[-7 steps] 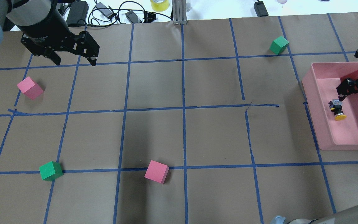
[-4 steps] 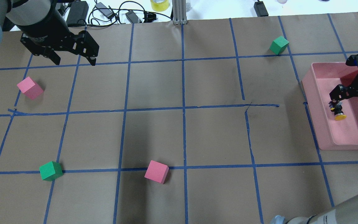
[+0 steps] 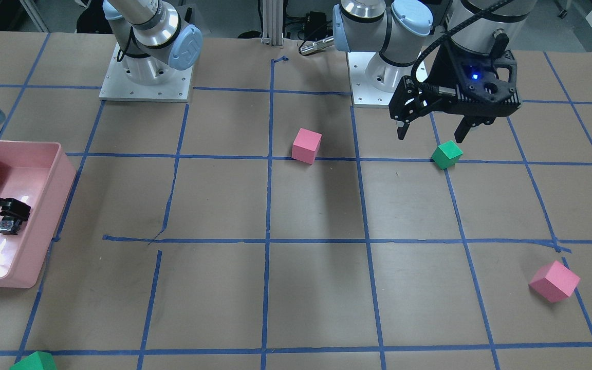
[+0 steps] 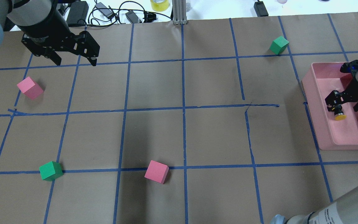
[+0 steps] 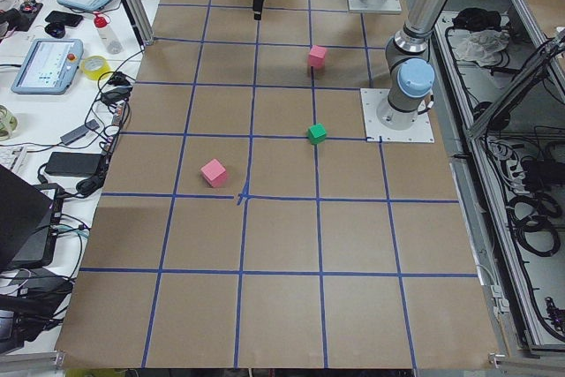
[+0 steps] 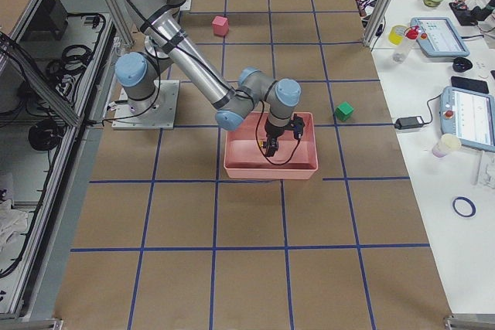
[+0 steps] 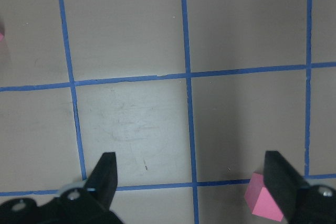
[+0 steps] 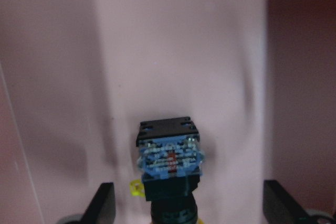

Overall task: Align button upright
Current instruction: 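Lower the right gripper and grasp the button switch body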

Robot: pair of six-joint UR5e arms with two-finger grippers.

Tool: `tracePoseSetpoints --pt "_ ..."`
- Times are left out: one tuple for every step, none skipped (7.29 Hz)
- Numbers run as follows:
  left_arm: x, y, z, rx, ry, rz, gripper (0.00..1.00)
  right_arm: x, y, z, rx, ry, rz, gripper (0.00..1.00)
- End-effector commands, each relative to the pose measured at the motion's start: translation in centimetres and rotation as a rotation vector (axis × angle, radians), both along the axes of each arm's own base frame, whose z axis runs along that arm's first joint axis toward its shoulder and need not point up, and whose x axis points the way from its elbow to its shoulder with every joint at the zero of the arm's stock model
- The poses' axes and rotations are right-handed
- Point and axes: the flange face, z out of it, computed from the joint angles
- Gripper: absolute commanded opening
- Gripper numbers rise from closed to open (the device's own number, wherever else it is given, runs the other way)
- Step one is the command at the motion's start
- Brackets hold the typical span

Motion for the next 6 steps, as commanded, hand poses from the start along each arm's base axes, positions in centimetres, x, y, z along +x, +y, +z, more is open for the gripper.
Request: tracePoseSetpoints --pt "-0.4 0.0 -0.4 0.003 0.046 0.011 1.00 -0.2 0.0 -1.4 0.023 -0.010 -0.003 0.80" --pt "-0.5 0.0 -0.3 0.002 0.049 0.022 1.00 -0.4 0.2 -1.5 0.027 -0.010 -0.005 0.40" --pt "-0.4 0.0 -0.3 0.002 0.049 0.025 1.00 -0.9 0.5 -1.5 0.046 -0.006 0.003 0.00" --pt "-0.4 0.0 -0.3 0.002 0.051 0.025 1.00 -1.4 0.4 -0.6 0.040 0.018 -0.003 0.00" --pt "-0.4 0.0 -0.4 0.003 0.049 0.025 1.00 -2.2 0.0 0.7 0.047 0.064 -0.004 0.00" --pt "-0.4 0.1 -0.2 0.000 0.044 0.022 1.00 -1.9 0.2 4.7 0.032 0.076 -0.015 0.00"
